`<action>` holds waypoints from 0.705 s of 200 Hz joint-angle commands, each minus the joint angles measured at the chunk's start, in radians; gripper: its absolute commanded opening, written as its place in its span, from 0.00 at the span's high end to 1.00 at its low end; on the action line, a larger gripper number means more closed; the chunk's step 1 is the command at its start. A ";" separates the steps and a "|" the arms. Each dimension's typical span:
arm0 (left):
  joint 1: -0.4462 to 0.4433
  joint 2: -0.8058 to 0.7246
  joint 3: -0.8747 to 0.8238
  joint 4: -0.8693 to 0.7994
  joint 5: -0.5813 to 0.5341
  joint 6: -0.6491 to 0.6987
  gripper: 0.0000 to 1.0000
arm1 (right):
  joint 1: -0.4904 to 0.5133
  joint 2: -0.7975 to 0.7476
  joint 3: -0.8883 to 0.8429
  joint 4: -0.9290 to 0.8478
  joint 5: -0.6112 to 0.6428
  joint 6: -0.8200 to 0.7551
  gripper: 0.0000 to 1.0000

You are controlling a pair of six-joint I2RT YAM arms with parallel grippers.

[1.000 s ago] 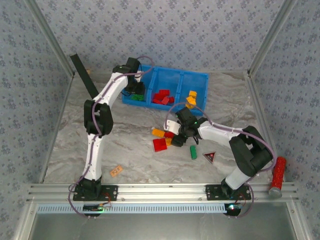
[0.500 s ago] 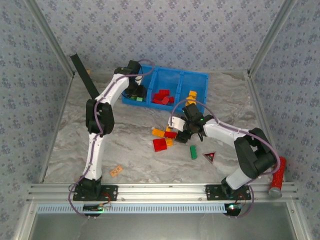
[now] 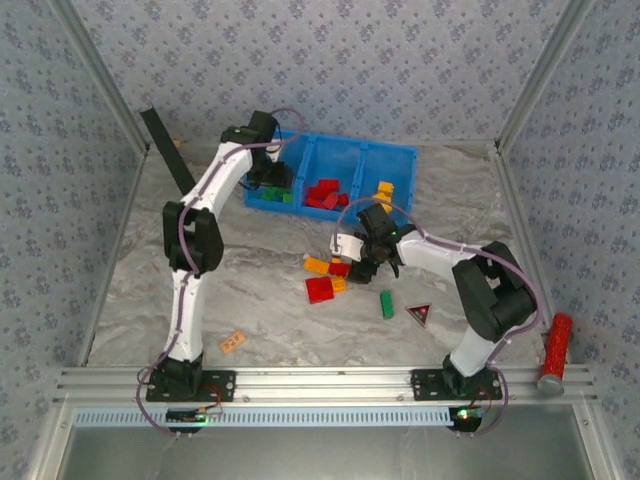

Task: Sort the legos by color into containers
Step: Pick up the lego from the center of the table.

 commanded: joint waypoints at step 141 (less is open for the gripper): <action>0.026 -0.260 -0.177 0.058 0.048 -0.014 0.38 | 0.030 0.014 0.031 -0.109 0.015 -0.062 0.86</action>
